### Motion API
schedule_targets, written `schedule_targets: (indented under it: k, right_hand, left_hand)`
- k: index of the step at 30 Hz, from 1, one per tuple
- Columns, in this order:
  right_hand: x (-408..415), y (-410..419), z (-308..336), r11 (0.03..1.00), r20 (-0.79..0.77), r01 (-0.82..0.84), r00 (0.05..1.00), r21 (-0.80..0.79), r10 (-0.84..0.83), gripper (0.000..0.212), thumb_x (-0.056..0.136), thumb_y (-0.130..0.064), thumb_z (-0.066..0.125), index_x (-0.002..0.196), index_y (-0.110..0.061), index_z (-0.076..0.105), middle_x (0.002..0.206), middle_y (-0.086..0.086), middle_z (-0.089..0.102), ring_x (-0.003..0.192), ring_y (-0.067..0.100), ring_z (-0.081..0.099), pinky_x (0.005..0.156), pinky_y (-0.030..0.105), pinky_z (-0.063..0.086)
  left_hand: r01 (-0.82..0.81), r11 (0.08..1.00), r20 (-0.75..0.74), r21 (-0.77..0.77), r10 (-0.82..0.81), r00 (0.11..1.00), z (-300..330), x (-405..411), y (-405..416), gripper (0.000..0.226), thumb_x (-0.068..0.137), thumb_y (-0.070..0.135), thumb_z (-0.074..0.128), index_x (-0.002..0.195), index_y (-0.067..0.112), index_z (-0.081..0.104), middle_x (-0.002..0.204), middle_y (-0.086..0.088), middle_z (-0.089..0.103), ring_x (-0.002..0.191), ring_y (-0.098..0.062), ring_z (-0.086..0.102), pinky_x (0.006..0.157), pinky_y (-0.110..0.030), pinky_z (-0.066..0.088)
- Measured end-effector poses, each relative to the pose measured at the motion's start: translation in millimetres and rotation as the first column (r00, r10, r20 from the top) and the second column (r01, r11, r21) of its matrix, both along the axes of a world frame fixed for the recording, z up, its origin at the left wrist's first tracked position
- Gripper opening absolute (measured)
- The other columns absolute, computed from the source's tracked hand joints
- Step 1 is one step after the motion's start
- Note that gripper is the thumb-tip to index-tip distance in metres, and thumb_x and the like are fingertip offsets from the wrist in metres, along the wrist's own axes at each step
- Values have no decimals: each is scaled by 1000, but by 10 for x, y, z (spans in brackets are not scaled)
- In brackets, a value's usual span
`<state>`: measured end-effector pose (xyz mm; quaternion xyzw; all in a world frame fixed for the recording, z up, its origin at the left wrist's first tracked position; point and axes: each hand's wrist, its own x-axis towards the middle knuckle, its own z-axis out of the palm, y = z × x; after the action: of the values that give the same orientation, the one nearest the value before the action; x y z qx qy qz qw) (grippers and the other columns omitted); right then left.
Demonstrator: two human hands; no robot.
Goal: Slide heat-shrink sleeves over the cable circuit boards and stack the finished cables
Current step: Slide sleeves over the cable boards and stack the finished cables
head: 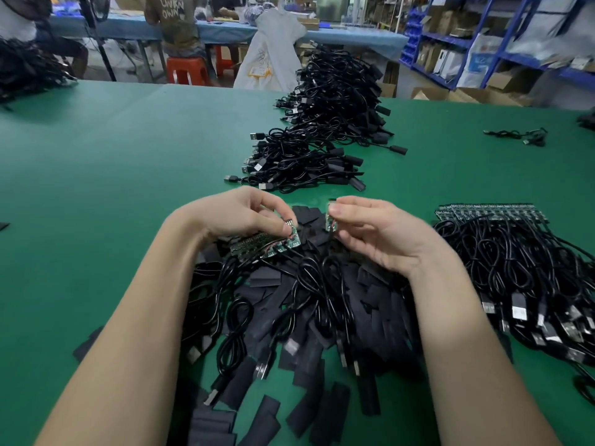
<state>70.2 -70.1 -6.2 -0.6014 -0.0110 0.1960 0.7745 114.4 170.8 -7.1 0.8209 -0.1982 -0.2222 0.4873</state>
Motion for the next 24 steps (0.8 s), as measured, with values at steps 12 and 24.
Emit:
schedule_targets:
  k: [12, 24]
  right_hand:
    - [47, -93, 25, 934, 100, 355, 931, -28, -351, 11, 89, -13, 77, 96, -15, 69, 87, 0, 78, 76, 14, 72, 67, 22, 59]
    - [60, 82, -66, 955, 107, 296, 950, -23, -292, 7, 99, -7, 63, 100, -7, 55, 82, 10, 78, 71, 21, 75, 62, 26, 60]
  left_hand:
    - [36, 968, 165, 247, -78, 983, 242, -53, -114, 17, 90, 16, 76, 104, 26, 74, 100, 12, 74, 99, -10, 69, 93, -26, 51]
    - [70, 842, 227, 535, -223, 948, 265, -125, -288, 11, 81, 33, 83, 88, 34, 76, 114, -4, 69, 111, -24, 62, 106, -41, 44]
